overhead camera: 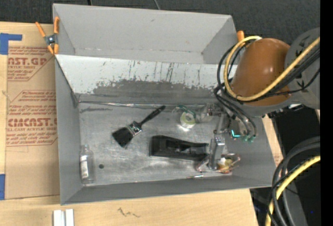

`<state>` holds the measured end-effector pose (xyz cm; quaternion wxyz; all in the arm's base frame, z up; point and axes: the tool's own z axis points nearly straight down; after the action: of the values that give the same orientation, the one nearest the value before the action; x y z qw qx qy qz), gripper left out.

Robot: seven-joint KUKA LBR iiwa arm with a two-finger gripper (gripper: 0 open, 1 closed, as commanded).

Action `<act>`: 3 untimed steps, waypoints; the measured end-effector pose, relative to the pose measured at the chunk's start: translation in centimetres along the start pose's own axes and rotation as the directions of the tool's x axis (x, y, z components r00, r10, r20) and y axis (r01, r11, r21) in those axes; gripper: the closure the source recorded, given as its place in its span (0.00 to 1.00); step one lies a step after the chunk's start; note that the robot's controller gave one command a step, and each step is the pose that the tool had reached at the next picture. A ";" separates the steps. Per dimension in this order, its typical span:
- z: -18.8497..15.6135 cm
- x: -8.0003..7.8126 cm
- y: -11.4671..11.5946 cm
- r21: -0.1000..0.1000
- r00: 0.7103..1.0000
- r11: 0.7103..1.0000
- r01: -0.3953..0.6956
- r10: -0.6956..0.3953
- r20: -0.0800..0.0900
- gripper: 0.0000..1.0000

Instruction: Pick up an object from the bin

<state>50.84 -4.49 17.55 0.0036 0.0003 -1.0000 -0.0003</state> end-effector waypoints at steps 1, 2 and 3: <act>-0.4 -0.2 0.0 0.001 1.000 1.000 0.000 0.000 0.008 0.00; 9.6 1.1 0.0 0.005 0.999 1.000 -0.020 0.020 0.041 1.00; 9.6 1.1 0.0 0.006 0.999 1.000 -0.021 0.020 0.041 1.00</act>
Offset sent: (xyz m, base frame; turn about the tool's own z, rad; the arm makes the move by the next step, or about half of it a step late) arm -0.0221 0.0033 -0.1055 0.0131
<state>49.63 -4.46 7.92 -0.0170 -0.0099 -0.9998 0.0027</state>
